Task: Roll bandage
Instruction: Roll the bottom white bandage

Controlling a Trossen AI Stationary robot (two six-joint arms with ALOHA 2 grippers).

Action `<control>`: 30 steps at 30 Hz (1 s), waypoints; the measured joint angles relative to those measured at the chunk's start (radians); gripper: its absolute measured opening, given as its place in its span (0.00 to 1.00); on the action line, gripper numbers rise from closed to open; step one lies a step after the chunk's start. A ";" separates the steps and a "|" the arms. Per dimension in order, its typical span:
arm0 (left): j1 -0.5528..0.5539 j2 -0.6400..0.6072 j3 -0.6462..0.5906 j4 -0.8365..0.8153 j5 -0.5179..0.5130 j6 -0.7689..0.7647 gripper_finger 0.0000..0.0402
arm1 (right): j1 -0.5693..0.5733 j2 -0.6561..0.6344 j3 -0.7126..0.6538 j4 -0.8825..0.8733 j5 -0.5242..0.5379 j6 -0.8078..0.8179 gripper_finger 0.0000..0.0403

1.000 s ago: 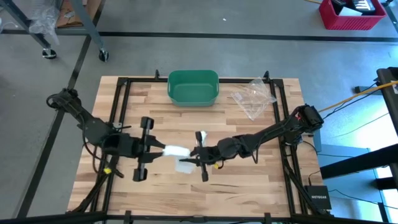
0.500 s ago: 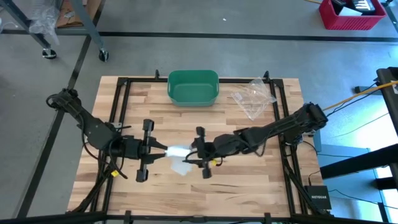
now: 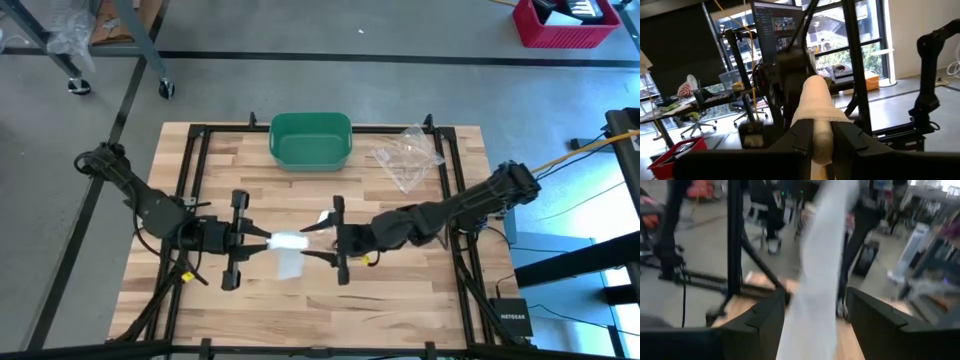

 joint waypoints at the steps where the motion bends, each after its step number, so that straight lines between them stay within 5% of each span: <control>1: 0.000 0.000 0.000 -0.001 0.000 0.000 0.08 | 0.002 0.000 0.010 0.017 0.001 -0.015 0.53; 30: -0.001 0.008 -0.002 0.002 0.065 -0.003 0.08 | -0.053 0.039 0.090 0.160 -0.113 0.024 0.48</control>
